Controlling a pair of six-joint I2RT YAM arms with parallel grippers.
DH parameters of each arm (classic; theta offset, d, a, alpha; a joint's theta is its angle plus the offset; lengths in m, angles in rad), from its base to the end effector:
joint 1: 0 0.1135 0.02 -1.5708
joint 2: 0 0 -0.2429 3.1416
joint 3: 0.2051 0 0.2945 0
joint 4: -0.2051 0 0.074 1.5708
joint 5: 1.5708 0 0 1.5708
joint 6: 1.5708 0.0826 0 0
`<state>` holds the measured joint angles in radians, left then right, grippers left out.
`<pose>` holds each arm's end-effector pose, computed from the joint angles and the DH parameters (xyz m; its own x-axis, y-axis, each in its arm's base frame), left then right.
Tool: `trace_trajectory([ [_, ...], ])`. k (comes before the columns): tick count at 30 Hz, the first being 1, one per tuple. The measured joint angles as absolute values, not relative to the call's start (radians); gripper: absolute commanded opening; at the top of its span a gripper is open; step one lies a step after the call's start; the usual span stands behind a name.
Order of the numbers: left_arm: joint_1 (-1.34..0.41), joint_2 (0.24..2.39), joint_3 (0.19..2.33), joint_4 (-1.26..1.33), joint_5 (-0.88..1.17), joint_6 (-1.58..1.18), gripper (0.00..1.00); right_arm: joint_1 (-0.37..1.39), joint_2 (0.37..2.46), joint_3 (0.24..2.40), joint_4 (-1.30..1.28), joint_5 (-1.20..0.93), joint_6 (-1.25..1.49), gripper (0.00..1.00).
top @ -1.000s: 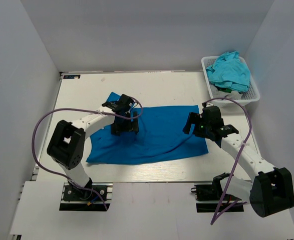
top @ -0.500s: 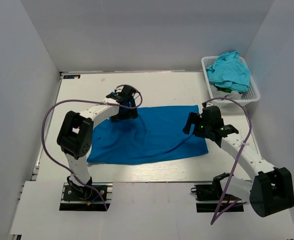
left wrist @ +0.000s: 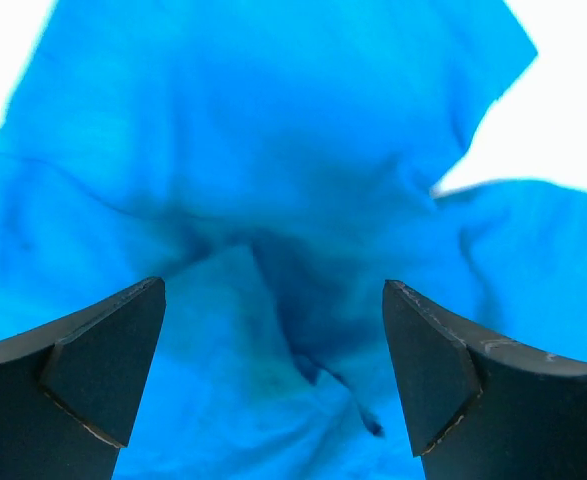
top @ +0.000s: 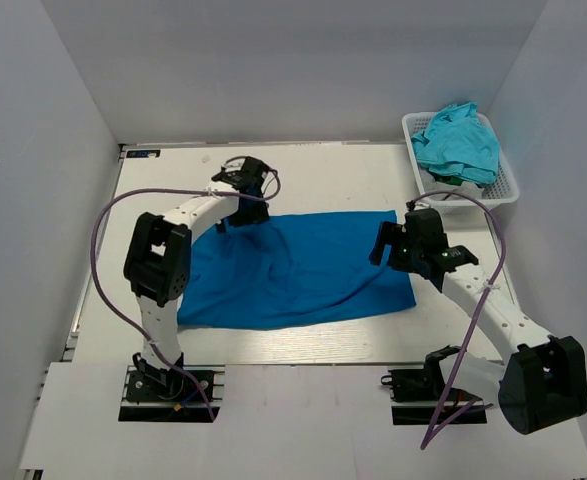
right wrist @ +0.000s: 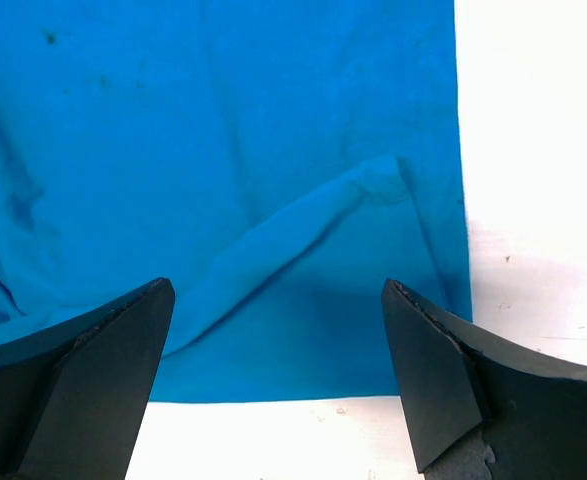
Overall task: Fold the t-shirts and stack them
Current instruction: Grap the side of the flattened tshirt furthest away from the robot with both arms
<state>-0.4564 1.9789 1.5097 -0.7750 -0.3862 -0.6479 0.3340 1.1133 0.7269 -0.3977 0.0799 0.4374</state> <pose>0.4167 -0.1699 0.1170 -0.8588 -0.2011 -0.4711 -0.2741 0.9574 0.0908 0.2979 0.0964 0.1679 -0.7202 0.1970 -0.6652 0.0350 0.9679 0.2489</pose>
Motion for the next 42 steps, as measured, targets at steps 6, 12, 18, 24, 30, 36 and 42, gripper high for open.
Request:
trace_trajectory([
  [6, -0.403, 1.97, 1.641, -0.854, -0.477, -0.672, 1.0, 0.334, 1.115, 0.786, -0.411, 0.119, 0.433, 0.9],
  [12, -0.333, 1.977, 1.709, -0.865, -0.482, -0.664, 1.0, 0.333, 1.227, 0.891, -0.409, 0.184, 0.435, 0.9],
  [18, -0.263, 2.104, 1.887, -0.815, -0.414, -0.611, 1.0, 0.333, 1.436, 1.043, -0.393, 0.266, 0.434, 0.9],
  [24, -0.223, 2.315, 2.048, -0.763, -0.352, -0.539, 1.0, 0.322, 1.612, 1.171, -0.386, 0.342, 0.412, 0.9],
  [30, -0.212, 2.443, 2.079, -0.66, -0.326, -0.469, 1.0, 0.313, 1.678, 1.242, -0.393, 0.342, 0.399, 0.9],
  [36, -0.205, 2.463, 2.085, -0.578, -0.296, -0.415, 0.88, 0.299, 1.679, 1.251, -0.393, 0.339, 0.384, 0.9],
  [42, -0.193, 2.463, 2.069, -0.538, -0.282, -0.384, 0.52, 0.282, 1.678, 1.251, -0.393, 0.337, 0.38, 0.9],
])
